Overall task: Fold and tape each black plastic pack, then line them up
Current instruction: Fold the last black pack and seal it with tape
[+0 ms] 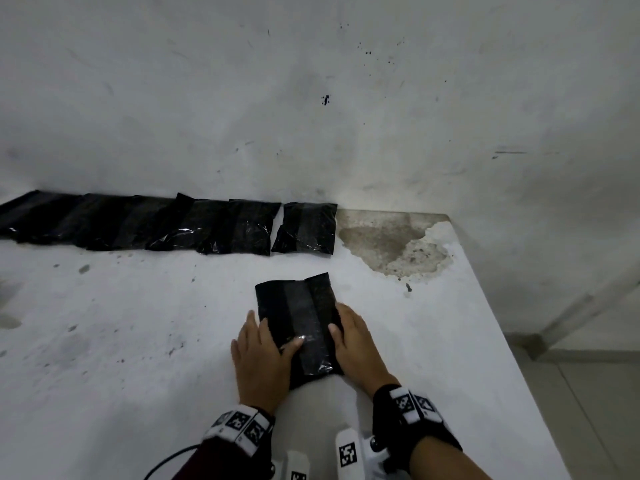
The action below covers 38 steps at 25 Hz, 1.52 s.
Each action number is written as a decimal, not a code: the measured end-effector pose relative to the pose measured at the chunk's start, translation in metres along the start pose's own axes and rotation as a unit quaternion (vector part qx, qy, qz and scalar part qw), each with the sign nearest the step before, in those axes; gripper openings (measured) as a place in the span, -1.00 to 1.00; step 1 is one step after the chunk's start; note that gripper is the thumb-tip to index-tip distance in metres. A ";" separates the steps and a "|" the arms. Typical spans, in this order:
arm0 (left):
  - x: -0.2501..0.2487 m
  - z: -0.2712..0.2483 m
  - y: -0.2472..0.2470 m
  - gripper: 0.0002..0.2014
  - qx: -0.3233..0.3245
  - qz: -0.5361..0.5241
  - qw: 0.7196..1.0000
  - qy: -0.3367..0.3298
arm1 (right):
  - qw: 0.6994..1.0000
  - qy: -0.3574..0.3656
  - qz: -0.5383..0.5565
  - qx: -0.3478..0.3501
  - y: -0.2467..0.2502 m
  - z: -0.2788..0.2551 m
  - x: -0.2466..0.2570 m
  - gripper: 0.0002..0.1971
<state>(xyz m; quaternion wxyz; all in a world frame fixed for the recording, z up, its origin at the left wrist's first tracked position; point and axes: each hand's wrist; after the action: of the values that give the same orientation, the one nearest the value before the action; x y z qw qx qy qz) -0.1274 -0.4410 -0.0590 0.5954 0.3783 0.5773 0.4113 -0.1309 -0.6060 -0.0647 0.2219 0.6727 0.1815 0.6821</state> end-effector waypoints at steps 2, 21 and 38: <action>-0.002 -0.005 -0.002 -0.11 0.005 0.007 0.999 0.036 | 0.999 0.018 -0.014 -0.043 -0.004 -0.006 0.002 -0.48; -0.151 0.160 -0.006 -0.20 0.084 -0.103 0.980 -0.149 | 0.976 -0.071 0.108 -0.174 0.117 0.118 -0.016 -0.30; -0.170 0.190 -0.029 -0.13 0.140 0.293 0.919 -0.224 | 0.983 -0.175 0.027 -0.053 0.119 0.175 -0.056 -0.26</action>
<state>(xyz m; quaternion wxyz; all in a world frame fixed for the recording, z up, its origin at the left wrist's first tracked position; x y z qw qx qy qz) 0.0645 -0.6042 -0.0126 0.5033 0.6922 0.3433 0.3869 0.0370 -0.7453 -0.0413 0.2670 0.7734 0.0849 0.5686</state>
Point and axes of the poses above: each hand's wrist, its own z-axis towards the middle knuckle, its own y-axis out of the back of the hand, x = y × z, and after that the axes turned 9 degrees about z, right-handed
